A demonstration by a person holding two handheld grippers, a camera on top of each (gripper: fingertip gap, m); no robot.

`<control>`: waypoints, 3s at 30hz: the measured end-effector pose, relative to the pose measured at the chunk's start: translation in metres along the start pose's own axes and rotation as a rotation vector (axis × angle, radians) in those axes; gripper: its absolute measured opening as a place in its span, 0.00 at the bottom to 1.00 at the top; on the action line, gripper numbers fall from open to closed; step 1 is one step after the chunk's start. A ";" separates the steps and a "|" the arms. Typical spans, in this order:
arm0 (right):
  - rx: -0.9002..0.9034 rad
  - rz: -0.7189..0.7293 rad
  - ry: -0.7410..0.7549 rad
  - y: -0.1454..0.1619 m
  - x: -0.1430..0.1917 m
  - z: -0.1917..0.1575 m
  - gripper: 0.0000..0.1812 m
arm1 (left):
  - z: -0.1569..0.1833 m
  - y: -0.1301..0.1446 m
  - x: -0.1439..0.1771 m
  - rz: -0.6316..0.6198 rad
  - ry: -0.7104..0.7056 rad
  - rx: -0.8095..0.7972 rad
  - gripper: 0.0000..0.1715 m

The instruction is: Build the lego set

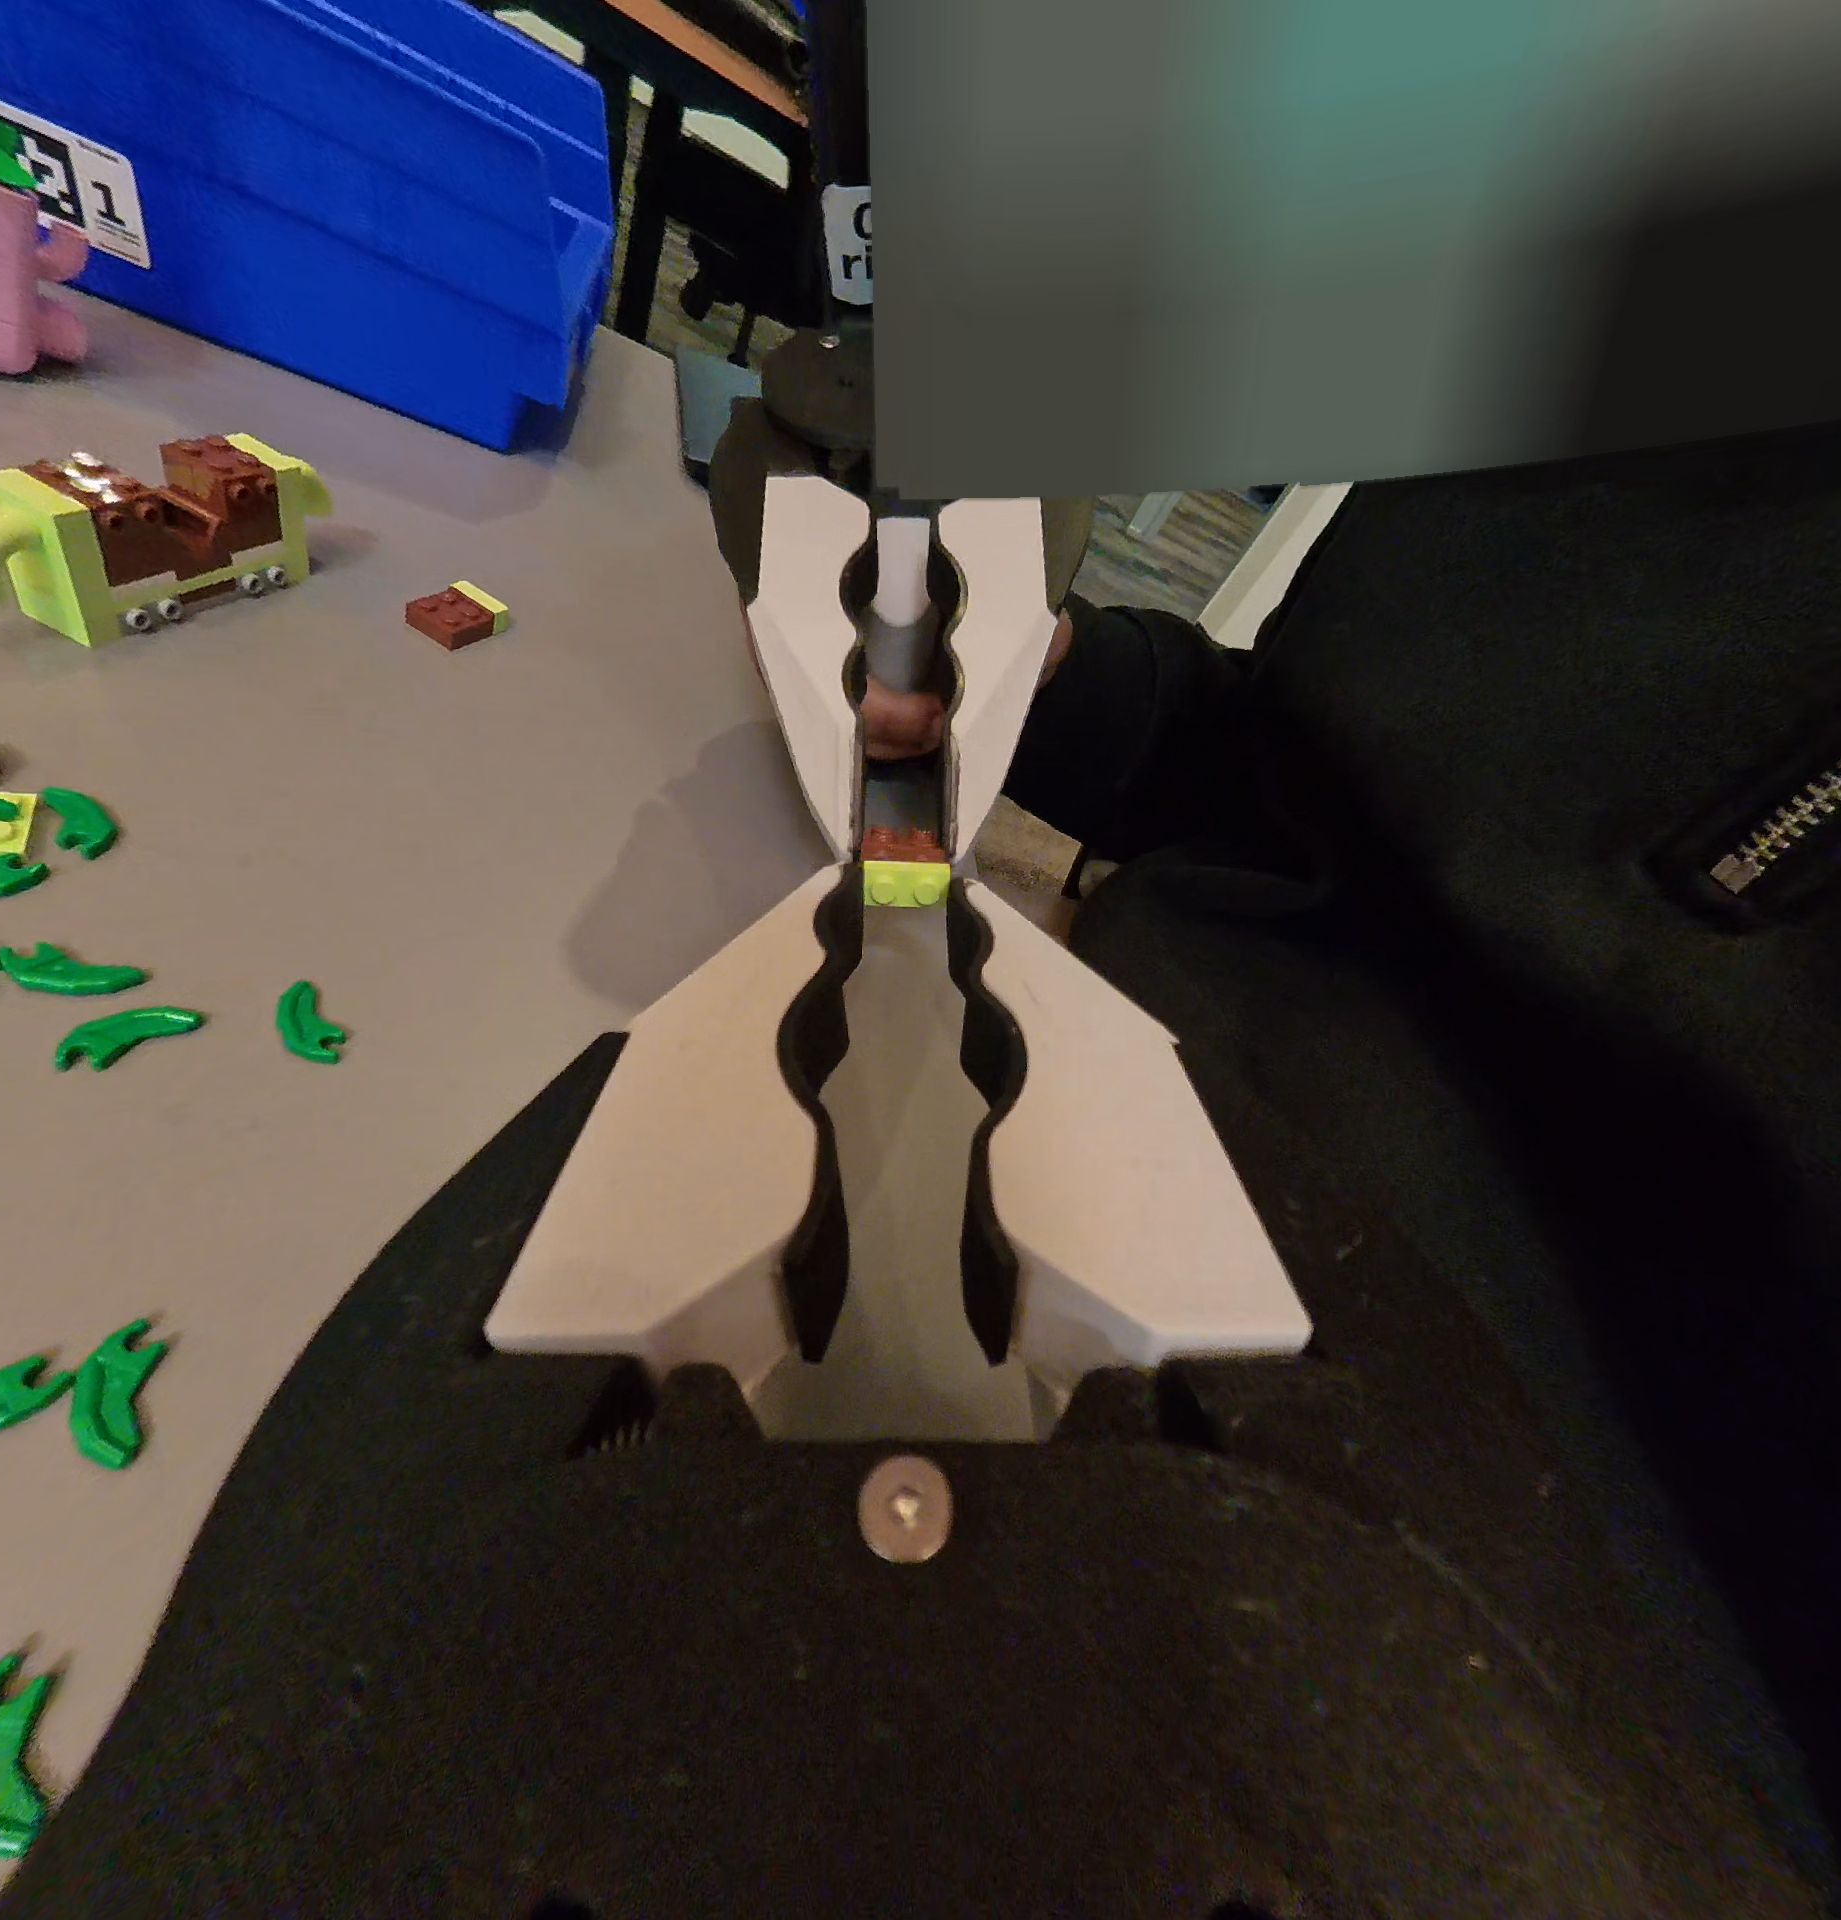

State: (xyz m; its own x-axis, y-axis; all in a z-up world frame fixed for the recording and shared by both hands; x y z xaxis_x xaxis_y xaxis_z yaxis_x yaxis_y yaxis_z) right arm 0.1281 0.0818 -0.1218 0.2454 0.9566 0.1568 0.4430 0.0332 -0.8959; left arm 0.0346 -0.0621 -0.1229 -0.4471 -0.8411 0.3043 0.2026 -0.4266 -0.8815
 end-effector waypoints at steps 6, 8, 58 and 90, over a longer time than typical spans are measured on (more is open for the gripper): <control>-0.004 -0.037 0.003 0.002 -0.003 0.000 0.07 | 0.000 0.001 0.000 -0.015 0.004 0.009 0.07; -0.007 -0.038 -0.001 0.002 -0.003 0.000 0.07 | 0.000 0.002 -0.001 -0.037 -0.006 0.000 0.07; -0.059 -0.286 -0.008 0.019 -0.014 0.001 0.07 | 0.008 0.019 -0.018 -0.308 -0.048 -0.095 0.07; -0.104 -0.162 -0.051 0.012 -0.006 0.003 0.07 | 0.006 0.011 -0.013 -0.195 -0.017 -0.019 0.07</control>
State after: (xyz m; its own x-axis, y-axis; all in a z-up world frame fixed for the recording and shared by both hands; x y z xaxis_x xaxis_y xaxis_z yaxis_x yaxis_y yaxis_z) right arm 0.1292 0.0771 -0.1350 0.1209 0.9547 0.2719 0.5603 0.1604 -0.8126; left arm 0.0476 -0.0574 -0.1346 -0.4615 -0.7488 0.4758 0.0968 -0.5756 -0.8120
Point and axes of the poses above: each gripper's, where its closed fingertips meet, x back along the fingers, y out of its underside, z = x × y across the jaws, the point moved 9 cm from there along x, back along the fingers, and after that the axes turned 14 degrees about -y, right-handed, at the moved point
